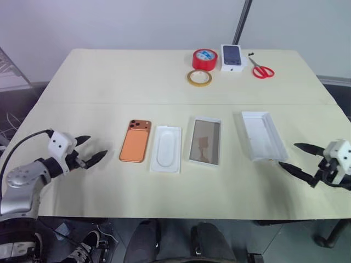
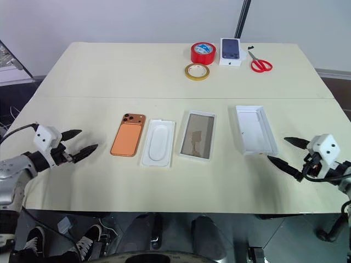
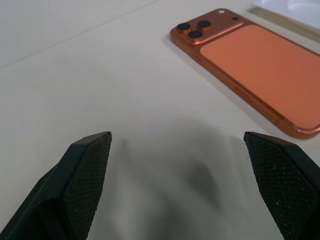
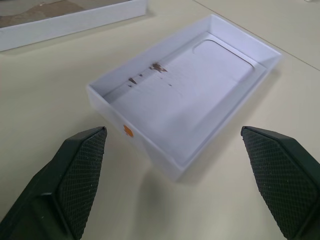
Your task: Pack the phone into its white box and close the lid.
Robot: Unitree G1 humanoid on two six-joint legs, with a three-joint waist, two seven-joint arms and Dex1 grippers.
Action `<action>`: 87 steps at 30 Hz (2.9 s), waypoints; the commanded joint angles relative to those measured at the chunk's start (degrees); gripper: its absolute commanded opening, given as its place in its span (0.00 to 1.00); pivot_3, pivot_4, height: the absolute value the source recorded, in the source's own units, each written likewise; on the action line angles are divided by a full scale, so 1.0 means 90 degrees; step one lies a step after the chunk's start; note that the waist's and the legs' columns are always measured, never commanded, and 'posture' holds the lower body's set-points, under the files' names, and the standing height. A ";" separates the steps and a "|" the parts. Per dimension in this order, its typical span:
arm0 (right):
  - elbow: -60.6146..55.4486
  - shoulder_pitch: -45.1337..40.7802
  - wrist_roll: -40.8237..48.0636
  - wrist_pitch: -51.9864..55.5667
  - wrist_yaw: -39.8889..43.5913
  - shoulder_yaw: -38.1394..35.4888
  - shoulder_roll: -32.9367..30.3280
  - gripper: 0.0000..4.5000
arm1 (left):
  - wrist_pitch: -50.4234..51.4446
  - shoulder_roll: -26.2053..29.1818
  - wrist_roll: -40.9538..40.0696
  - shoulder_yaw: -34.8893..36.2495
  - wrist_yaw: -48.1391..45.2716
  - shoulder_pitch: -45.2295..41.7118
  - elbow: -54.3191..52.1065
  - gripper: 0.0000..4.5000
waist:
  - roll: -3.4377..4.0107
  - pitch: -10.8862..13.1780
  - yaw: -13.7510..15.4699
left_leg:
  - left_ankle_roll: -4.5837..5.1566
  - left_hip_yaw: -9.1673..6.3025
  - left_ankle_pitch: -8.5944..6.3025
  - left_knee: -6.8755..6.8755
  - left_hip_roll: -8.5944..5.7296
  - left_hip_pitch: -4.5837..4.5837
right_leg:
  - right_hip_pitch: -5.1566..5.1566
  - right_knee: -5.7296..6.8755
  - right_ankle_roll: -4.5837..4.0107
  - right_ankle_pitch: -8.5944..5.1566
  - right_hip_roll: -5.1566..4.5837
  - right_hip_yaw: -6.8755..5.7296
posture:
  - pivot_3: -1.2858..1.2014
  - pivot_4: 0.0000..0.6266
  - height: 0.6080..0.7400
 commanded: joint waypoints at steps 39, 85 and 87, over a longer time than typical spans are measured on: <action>-0.2988 -0.1857 -0.0137 0.1011 -0.0258 0.2622 0.0898 1.00 | 0.7850 -0.0950 -0.2666 -0.0334 0.1968 -0.2418 -0.3063 0.99 | 0.0002 0.0001 -0.0010 | 0.0000 -0.0017 0.0001 0.0024 -0.0002 -0.0026 | -0.0011 0.0007 0.0008 0.0000 0.0019 -0.0011 | 0.52 0.24 1.00; -0.3097 -0.1305 -0.0281 0.0741 -0.0492 0.3171 0.1256 1.00 | 0.9946 -0.3826 -0.2364 0.1068 0.4625 -0.3100 -0.1948 0.01 | -0.0006 0.0000 0.0143 | -0.0009 -0.0016 0.0004 0.0020 -0.0015 0.0035 | 0.0050 -0.0003 0.0012 -0.0002 0.0014 -0.0005 | 0.52 0.24 1.00; -0.3064 -0.1289 -0.0544 0.0864 -0.0507 0.3537 0.1289 1.00 | 0.9946 -0.3799 -0.2501 0.1217 0.4834 -0.3221 -0.1747 0.01 | -0.0010 0.0002 0.0120 | -0.0010 -0.0016 0.0005 0.0017 -0.0013 0.0035 | 0.0046 -0.0002 0.0012 -0.0002 0.0016 -0.0004 | 0.52 0.24 1.00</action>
